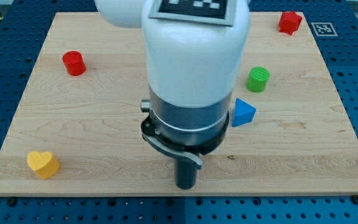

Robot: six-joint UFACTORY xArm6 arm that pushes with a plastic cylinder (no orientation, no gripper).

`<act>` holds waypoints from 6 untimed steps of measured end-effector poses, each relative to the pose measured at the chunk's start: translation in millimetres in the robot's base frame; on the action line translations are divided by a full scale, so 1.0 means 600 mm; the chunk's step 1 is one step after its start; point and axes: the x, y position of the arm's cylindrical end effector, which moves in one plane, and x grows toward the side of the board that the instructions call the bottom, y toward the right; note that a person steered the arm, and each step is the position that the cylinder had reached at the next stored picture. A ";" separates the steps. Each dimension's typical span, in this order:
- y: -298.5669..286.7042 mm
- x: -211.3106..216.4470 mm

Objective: Drag the blue cube left to the blue triangle

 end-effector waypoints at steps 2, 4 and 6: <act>0.000 -0.060; 0.000 -0.119; 0.000 -0.147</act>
